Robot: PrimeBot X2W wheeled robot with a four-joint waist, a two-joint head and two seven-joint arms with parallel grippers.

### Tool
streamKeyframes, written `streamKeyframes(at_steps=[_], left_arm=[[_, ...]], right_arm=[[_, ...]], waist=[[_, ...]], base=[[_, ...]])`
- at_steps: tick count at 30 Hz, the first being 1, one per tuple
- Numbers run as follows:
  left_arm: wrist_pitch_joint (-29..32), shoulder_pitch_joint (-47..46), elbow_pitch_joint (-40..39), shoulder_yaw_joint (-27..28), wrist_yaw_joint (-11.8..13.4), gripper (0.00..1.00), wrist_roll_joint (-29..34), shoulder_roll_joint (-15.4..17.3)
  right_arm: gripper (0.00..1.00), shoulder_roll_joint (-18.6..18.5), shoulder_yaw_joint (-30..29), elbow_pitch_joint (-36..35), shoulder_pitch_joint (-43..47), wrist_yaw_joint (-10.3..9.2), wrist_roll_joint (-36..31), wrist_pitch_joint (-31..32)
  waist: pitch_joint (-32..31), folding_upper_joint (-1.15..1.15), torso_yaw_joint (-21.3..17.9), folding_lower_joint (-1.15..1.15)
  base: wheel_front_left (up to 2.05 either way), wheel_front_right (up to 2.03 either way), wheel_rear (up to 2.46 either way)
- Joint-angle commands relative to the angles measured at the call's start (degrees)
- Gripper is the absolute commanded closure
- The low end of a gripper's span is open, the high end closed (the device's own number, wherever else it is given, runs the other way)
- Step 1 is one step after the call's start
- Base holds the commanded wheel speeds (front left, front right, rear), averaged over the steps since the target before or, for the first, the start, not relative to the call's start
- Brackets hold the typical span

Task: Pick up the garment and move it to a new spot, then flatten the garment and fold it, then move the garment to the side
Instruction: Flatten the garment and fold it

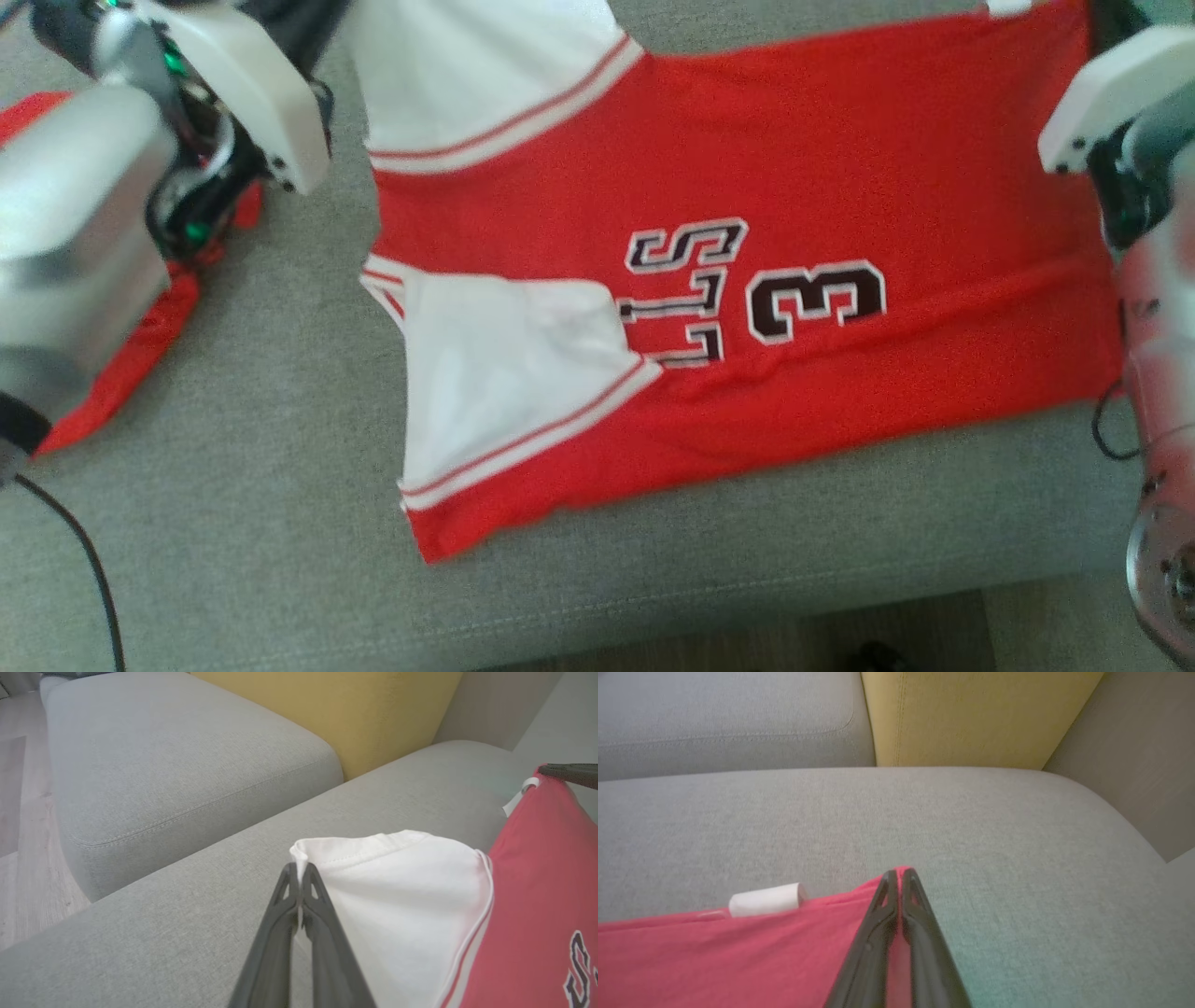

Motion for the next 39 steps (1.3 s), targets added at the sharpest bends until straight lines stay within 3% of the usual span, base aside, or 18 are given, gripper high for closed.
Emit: streamKeyframes(at_steps=[1,13,20,29,39], left_arm=[[-1.1,-4.3,0.5,3.8,0.8,1.00,0.2,2.0],[-3.3,-9.5,5.6,6.1,1.8,1.00,2.3,-0.2],[-4.1,-6.9,7.3,6.5,1.0,1.00,4.1,-2.0],[-4.2,-0.2,1.9,6.0,0.6,1.00,7.9,0.5],[-3.3,11.7,-11.2,3.5,3.9,1.00,8.8,6.3]], right_arm=[[1.00,0.3,0.2,-1.6,-2.8,0.18,0.3,-1.5],[1.00,2.2,-3.7,-0.3,-10.0,0.18,-0.7,-8.8],[1.00,3.6,-6.5,3.1,-8.5,0.18,-1.0,-12.9],[1.00,2.2,-6.4,7.7,-4.6,0.18,0.4,-13.8],[1.00,-1.1,-2.2,12.8,0.8,0.18,4.3,-9.1]], waist=[[0.5,0.00,-0.2,0.00],[2.3,0.00,-0.1,0.00],[0.2,0.00,0.3,0.00],[-4.4,0.00,0.7,0.00],[-11.1,0.00,2.1,0.00]], base=[[0.00,0.00,0.00],[0.00,0.00,0.00],[0.00,0.00,0.00],[0.00,0.00,0.00],[0.00,0.00,0.00]])
